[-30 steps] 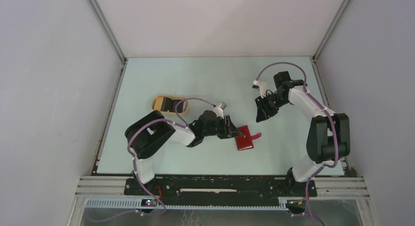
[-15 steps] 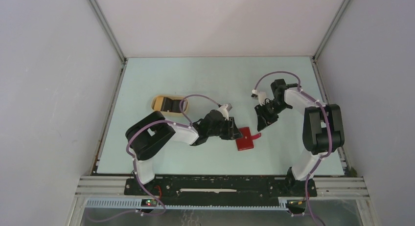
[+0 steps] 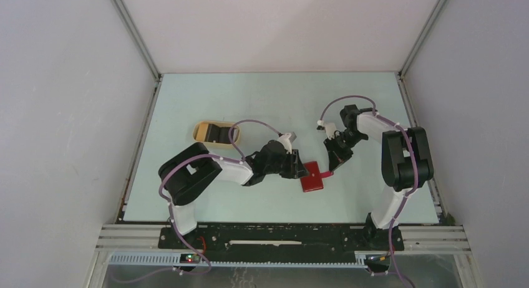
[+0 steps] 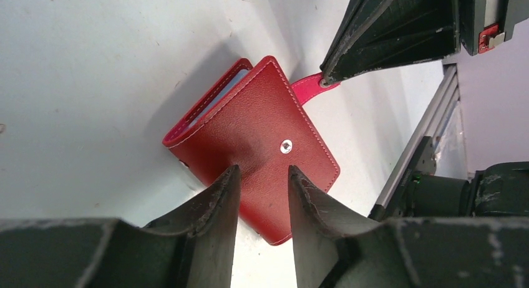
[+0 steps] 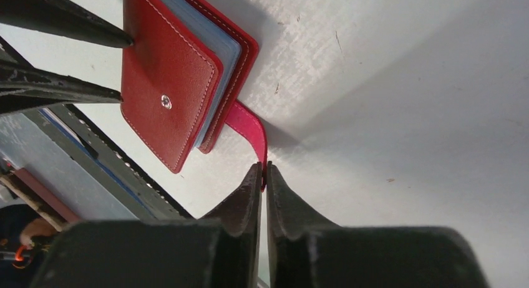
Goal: Put the credit cards into the card holder
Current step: Close the card holder at the center of the board.
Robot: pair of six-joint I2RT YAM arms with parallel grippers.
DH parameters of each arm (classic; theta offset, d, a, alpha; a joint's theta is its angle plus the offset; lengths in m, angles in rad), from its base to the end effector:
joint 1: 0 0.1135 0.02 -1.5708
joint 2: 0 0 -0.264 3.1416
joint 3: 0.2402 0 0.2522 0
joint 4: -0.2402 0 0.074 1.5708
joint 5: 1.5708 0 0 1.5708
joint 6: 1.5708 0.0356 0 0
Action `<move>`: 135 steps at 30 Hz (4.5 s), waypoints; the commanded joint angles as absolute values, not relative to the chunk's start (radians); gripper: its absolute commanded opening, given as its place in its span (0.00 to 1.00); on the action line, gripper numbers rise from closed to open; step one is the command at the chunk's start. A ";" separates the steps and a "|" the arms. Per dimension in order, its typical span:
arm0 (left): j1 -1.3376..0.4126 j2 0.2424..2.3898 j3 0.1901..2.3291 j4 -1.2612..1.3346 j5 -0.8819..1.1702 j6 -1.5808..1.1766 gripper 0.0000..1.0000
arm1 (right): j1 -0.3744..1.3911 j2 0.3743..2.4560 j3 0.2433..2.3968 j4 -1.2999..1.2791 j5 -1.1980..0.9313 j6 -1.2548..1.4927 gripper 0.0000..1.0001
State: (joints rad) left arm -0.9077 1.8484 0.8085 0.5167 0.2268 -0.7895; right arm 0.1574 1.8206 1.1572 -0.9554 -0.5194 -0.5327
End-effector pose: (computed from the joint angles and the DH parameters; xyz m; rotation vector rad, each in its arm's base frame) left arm 0.2167 -0.2904 0.1322 0.2915 2.3233 -1.1886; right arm 0.3036 0.0661 0.1609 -0.9926 2.8181 0.7933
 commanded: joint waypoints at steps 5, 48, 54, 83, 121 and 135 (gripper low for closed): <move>-0.911 1.640 0.734 0.471 0.083 -0.533 0.48 | 0.197 1.796 1.167 -0.946 -0.487 -0.567 0.00; -0.792 1.821 0.492 1.029 0.095 -0.776 0.63 | 0.486 1.927 1.511 -0.895 -0.463 -0.831 0.04; -0.792 1.856 0.555 0.963 0.100 -0.788 0.38 | 0.489 1.922 1.497 -0.880 -0.480 -0.832 0.04; -0.778 1.906 0.540 0.996 0.135 -0.887 0.00 | 0.508 1.841 1.316 -0.749 -0.475 -0.751 0.01; -0.778 1.922 0.527 1.050 0.141 -0.914 0.00 | 0.518 1.830 1.297 -0.827 -0.480 -0.728 0.00; -0.778 1.921 0.520 1.063 0.141 -0.916 0.00 | 0.522 1.891 1.262 -0.804 -0.433 -0.713 0.00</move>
